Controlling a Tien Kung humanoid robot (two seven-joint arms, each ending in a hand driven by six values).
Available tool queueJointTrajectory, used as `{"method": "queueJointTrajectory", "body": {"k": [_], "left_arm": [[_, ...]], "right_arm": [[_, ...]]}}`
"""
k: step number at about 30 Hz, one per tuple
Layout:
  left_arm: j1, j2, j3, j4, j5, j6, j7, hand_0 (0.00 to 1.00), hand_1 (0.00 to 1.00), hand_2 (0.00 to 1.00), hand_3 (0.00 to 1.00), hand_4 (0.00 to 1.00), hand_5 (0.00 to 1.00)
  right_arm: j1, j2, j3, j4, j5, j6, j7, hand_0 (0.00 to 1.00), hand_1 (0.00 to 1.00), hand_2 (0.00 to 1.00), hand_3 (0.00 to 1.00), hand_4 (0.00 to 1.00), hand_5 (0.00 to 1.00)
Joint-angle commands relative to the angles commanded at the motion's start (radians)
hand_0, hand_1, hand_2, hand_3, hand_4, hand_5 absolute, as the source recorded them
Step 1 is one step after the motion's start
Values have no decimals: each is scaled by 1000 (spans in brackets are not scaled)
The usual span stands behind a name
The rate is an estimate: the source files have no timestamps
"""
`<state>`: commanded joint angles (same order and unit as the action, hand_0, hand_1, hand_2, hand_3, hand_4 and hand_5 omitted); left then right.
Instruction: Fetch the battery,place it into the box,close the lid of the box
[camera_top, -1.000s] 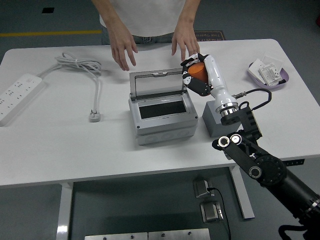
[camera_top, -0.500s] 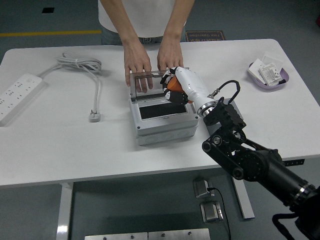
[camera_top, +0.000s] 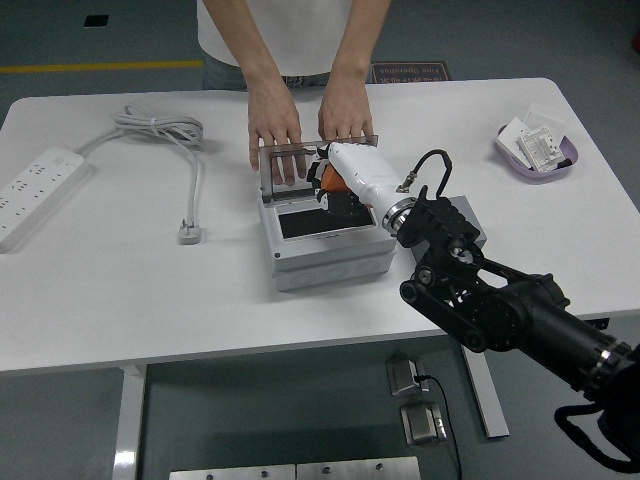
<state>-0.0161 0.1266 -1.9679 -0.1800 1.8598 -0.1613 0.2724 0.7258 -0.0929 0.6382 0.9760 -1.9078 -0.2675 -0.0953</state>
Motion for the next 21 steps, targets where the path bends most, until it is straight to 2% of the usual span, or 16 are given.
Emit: {"method": "queueJointTrajectory", "body": {"k": [8, 21], "left_arm": [[-4, 3, 4, 0, 3, -1, 0, 674, 681, 660, 761, 746, 377], [-6, 4, 7, 0, 2, -1, 1, 674, 680, 660, 761, 746, 377]], "right_arm": [[28, 7, -61, -24, -3, 90, -35, 134, 190, 260, 268, 2, 2], [44, 14, -66, -37, -20, 128, -44, 157, 211, 274, 253, 2, 2]]}}
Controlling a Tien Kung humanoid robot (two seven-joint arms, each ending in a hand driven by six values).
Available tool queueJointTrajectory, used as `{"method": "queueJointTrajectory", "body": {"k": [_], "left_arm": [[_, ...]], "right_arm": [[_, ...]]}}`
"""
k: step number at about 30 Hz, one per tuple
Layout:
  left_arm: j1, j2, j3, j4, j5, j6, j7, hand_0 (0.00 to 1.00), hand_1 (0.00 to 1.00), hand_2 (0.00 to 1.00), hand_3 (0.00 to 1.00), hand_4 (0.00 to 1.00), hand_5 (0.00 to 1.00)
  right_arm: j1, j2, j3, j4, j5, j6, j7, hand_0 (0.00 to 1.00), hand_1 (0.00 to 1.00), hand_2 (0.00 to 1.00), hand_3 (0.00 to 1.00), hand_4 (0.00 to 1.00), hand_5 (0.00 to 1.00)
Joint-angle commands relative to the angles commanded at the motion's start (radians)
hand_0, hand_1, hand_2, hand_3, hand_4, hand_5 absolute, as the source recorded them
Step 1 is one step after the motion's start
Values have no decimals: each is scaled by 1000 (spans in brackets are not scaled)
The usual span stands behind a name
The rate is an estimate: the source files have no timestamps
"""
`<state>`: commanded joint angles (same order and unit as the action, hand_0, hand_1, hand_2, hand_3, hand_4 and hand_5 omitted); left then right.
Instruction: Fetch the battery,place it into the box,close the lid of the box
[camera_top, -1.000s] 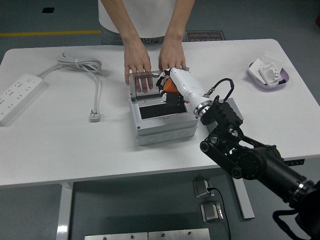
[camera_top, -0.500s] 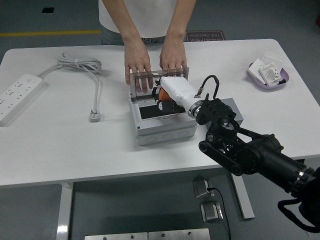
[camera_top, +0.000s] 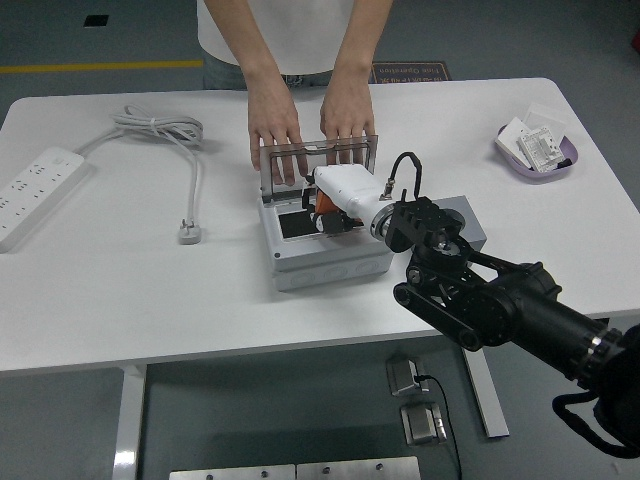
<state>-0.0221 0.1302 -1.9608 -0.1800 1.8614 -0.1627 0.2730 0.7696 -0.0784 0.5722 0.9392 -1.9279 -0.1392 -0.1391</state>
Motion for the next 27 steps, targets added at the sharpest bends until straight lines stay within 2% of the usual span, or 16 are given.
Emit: {"method": "queueJointTrajectory", "body": {"k": [2, 3, 8, 9, 14, 15, 20, 21, 26, 27], "left_arm": [[1, 0, 1, 0, 0, 0, 1, 674, 680, 660, 761, 746, 377], [1, 0, 1, 0, -1, 0, 1, 674, 681, 660, 760, 746, 378], [1, 0, 2, 0, -1, 0, 1, 674, 681, 660, 760, 746, 378], [1, 0, 2, 0, -1, 0, 1, 674, 682, 660, 761, 746, 379], [2, 0, 2, 0, -2, 0, 1, 674, 682, 660, 761, 746, 379], [2, 0, 3, 0, -2, 1, 1, 674, 681, 660, 762, 746, 379], [2, 1, 3, 0, -2, 1, 1, 674, 681, 660, 762, 746, 379], [2, 1, 2, 0, -1, 1, 1, 674, 681, 660, 760, 746, 380], [1, 1, 0, 0, 2, 1, 1, 674, 681, 660, 760, 746, 380], [1, 1, 0, 0, 2, 1, 1, 674, 681, 659, 761, 747, 381]], "right_arm": [[0, 1, 1, -1, 0, -1, 4, 157, 211, 274, 253, 2, 2], [-1, 1, 1, -1, 0, -2, 5, 169, 226, 307, 441, 181, 156], [-2, 4, 5, -3, -3, -12, 12, 169, 226, 307, 441, 181, 156], [-2, 4, 6, -3, -4, -13, 14, 190, 249, 349, 556, 342, 138], [-4, 6, 13, -2, -5, -23, 21, 190, 249, 349, 556, 342, 138], [-4, 6, 14, -2, -5, -25, 22, 222, 288, 371, 605, 517, 295], [-5, 7, 20, -2, 2, -35, 30, 222, 288, 371, 605, 517, 295], [-6, 7, 21, -2, 4, -37, 32, 272, 332, 375, 598, 718, 427], [-8, 7, 24, -4, 11, -48, 41, 272, 332, 375, 598, 718, 427], [-8, 8, 24, -5, 12, -50, 43, 284, 335, 380, 595, 758, 477]]}}
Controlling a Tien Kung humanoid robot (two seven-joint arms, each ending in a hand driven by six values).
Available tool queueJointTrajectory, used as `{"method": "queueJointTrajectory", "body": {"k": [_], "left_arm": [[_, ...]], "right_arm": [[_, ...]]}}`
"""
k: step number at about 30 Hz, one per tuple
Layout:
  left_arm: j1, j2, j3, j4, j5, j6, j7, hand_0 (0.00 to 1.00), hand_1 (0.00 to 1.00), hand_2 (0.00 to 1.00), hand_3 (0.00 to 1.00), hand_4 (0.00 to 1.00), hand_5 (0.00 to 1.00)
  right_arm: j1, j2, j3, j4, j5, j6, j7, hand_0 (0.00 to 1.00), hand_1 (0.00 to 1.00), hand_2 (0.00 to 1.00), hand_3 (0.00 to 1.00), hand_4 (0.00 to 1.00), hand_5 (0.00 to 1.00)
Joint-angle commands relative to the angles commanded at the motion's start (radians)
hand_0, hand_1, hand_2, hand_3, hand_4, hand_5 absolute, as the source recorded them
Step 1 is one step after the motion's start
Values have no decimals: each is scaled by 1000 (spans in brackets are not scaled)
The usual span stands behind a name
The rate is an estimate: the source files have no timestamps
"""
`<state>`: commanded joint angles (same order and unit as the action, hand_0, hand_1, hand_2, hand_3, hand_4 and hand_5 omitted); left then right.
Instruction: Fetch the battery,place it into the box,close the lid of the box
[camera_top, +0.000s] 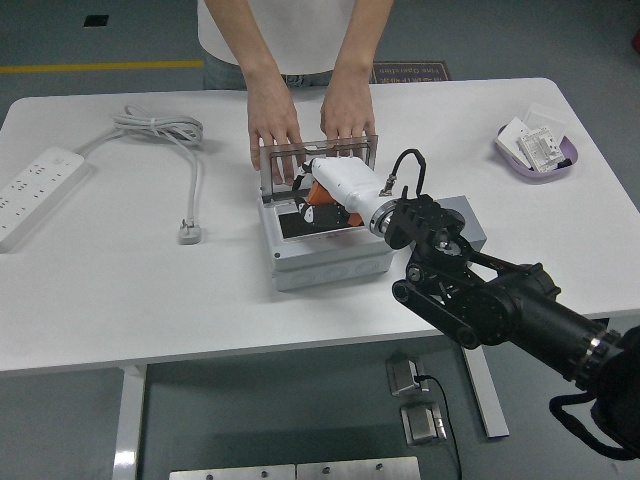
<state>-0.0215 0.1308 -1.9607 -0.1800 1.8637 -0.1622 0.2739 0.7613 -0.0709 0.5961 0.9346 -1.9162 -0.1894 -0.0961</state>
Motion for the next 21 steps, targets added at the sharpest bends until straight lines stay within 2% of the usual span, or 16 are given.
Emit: {"method": "queueJointTrajectory", "body": {"k": [21], "left_arm": [[-5, 2, 0, 0, 7, -4, 2, 673, 681, 660, 760, 745, 377]], "right_arm": [[-8, -8, -3, -7, 15, -14, 25, 291, 331, 387, 596, 828, 530]]}}
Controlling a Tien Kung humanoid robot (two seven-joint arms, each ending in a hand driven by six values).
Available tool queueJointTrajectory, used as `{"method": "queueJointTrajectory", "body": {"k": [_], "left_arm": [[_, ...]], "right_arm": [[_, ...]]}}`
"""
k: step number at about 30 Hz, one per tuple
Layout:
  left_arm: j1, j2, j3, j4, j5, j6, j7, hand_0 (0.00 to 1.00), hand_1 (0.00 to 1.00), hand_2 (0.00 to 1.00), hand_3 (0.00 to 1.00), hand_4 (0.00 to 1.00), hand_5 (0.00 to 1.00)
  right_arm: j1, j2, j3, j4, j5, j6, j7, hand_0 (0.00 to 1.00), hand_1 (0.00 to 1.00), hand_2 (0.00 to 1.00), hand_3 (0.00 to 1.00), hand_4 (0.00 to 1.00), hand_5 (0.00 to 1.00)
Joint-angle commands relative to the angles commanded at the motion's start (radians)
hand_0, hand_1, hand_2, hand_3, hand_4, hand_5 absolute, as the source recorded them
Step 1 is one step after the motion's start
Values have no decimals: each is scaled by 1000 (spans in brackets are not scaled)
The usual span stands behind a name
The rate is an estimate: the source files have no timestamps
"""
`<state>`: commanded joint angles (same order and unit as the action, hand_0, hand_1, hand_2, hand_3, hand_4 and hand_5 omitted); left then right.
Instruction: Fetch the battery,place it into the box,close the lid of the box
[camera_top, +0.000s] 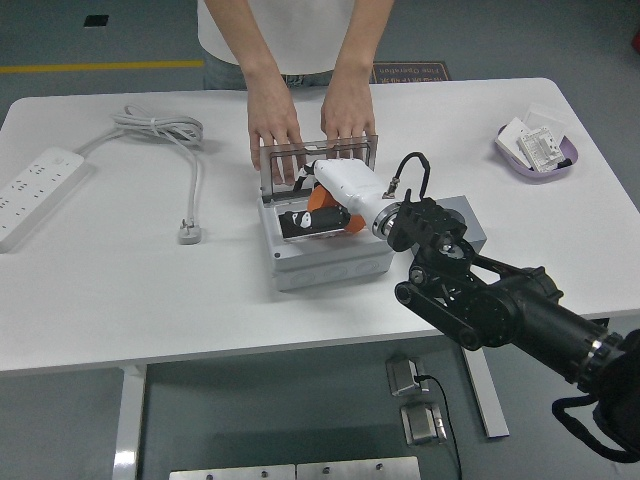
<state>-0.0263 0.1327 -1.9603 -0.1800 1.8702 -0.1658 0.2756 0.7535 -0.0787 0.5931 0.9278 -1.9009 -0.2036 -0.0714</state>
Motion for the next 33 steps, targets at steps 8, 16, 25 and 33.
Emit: {"method": "queueJointTrajectory", "body": {"k": [8, 16, 25, 33], "left_arm": [[-1, -1, 3, 0, -1, -3, 1, 674, 681, 660, 760, 744, 376], [-2, -2, 6, 0, -3, -4, 1, 673, 681, 656, 759, 742, 373], [-3, -3, 7, 0, -3, -5, 1, 673, 681, 653, 758, 741, 371], [-2, -4, 8, 0, -5, -4, 1, 672, 680, 648, 757, 739, 368]], "right_arm": [[-2, -3, 4, -3, 8, 7, 11, 292, 325, 385, 595, 848, 549], [-5, -4, 8, -7, 14, 9, 17, 509, 484, 542, 619, 886, 571], [-7, -6, 13, -9, 19, 11, 20, 725, 640, 654, 649, 894, 583], [-19, -15, 35, 17, 44, 14, 15, 897, 735, 724, 738, 902, 590]]}}
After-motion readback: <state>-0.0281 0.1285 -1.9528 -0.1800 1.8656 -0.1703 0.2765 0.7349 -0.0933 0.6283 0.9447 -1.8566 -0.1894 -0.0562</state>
